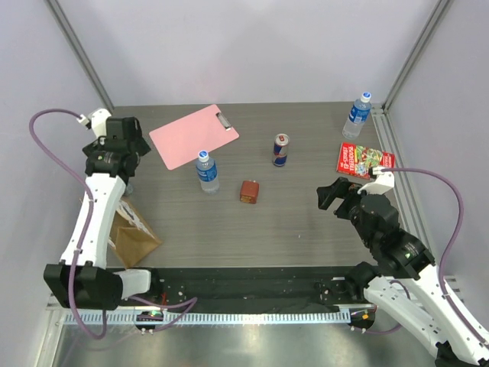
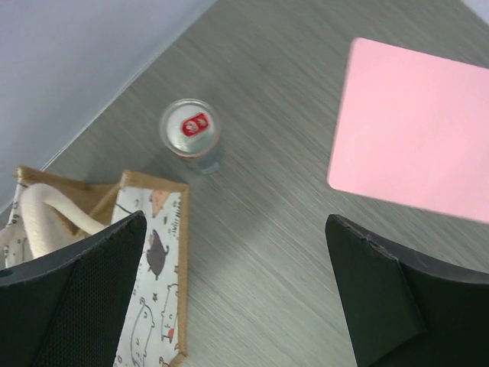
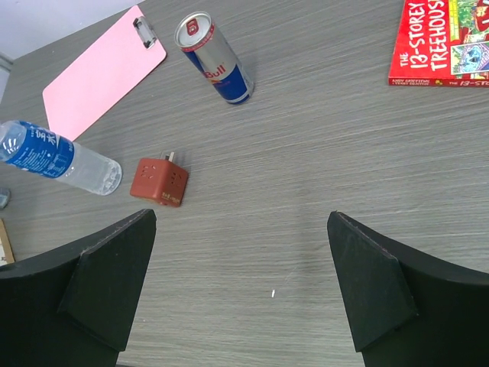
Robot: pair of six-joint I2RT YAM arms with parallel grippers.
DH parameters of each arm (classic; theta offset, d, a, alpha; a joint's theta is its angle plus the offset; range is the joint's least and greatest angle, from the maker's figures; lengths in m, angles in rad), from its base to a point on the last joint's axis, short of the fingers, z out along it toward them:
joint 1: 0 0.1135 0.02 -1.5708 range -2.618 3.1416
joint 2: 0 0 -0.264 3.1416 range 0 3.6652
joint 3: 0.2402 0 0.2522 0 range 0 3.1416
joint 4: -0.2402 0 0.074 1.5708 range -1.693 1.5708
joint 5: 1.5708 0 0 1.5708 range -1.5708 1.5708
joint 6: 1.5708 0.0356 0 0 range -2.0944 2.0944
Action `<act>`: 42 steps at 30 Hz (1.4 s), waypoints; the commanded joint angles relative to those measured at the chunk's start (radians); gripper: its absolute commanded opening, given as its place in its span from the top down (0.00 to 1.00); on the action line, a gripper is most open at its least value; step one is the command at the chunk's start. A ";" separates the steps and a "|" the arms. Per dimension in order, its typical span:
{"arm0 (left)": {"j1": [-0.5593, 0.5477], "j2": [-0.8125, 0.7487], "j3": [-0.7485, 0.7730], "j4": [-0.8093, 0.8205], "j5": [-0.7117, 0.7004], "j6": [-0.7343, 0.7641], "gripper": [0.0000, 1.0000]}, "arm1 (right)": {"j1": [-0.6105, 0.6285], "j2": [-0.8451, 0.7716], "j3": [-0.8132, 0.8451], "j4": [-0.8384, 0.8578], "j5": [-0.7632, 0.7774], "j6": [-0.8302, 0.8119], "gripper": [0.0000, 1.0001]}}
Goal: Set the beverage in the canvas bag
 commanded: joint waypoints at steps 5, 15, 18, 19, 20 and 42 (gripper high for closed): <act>0.208 0.161 0.043 -0.041 0.096 -0.114 0.00 | 0.005 -0.009 0.000 0.059 -0.027 -0.023 0.00; 0.354 0.416 0.121 -0.051 0.308 -0.141 0.10 | 0.005 -0.023 -0.002 0.059 -0.027 -0.024 0.00; 0.360 0.464 0.155 -0.061 0.304 -0.124 0.12 | 0.005 -0.023 -0.005 0.060 -0.022 -0.023 0.00; 0.358 0.470 0.159 -0.062 0.300 -0.118 0.13 | 0.005 -0.023 -0.006 0.060 -0.021 -0.023 0.00; 0.360 0.478 0.161 -0.058 0.288 -0.113 0.13 | 0.005 -0.023 -0.006 0.062 -0.021 -0.021 0.00; 0.360 0.531 0.162 -0.035 0.274 -0.079 0.61 | 0.005 -0.018 -0.015 0.070 -0.014 -0.023 0.00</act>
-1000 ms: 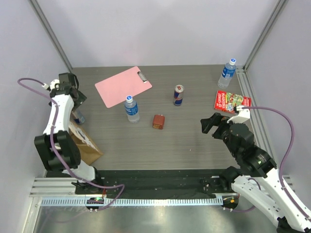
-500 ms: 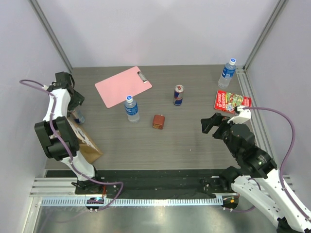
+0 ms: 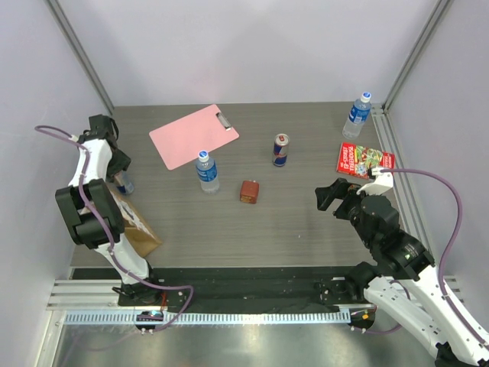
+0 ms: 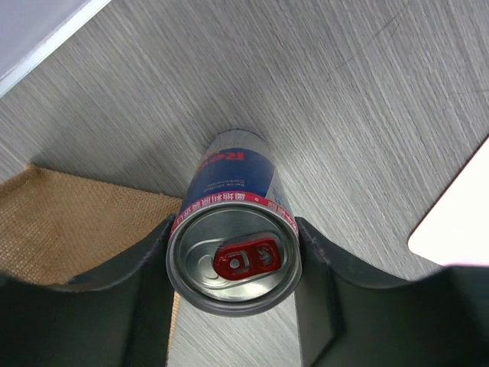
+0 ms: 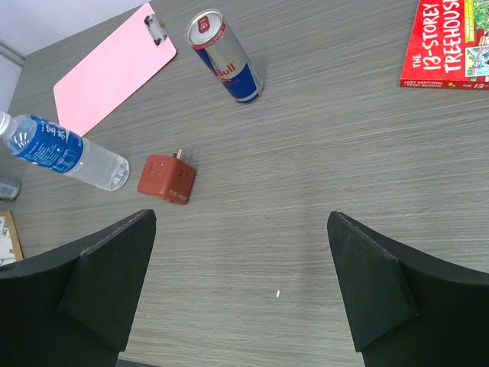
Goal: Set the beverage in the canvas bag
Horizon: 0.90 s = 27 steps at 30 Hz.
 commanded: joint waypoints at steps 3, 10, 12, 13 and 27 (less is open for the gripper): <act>0.002 -0.045 0.028 0.003 -0.018 0.030 0.78 | 0.005 -0.012 -0.003 0.046 0.015 -0.011 0.00; -0.061 -0.197 0.049 -0.024 -0.070 0.071 1.00 | 0.005 0.015 -0.005 0.049 0.017 -0.010 0.00; -0.086 -0.258 0.063 -0.053 -0.087 0.077 1.00 | 0.003 0.028 -0.005 0.052 0.018 -0.008 0.00; -0.093 -0.278 0.069 -0.064 -0.095 0.082 1.00 | 0.005 0.029 -0.005 0.052 0.018 -0.010 0.00; -0.109 -0.764 0.060 -0.202 -0.175 0.022 1.00 | 0.020 0.302 0.076 0.336 -0.489 0.013 0.24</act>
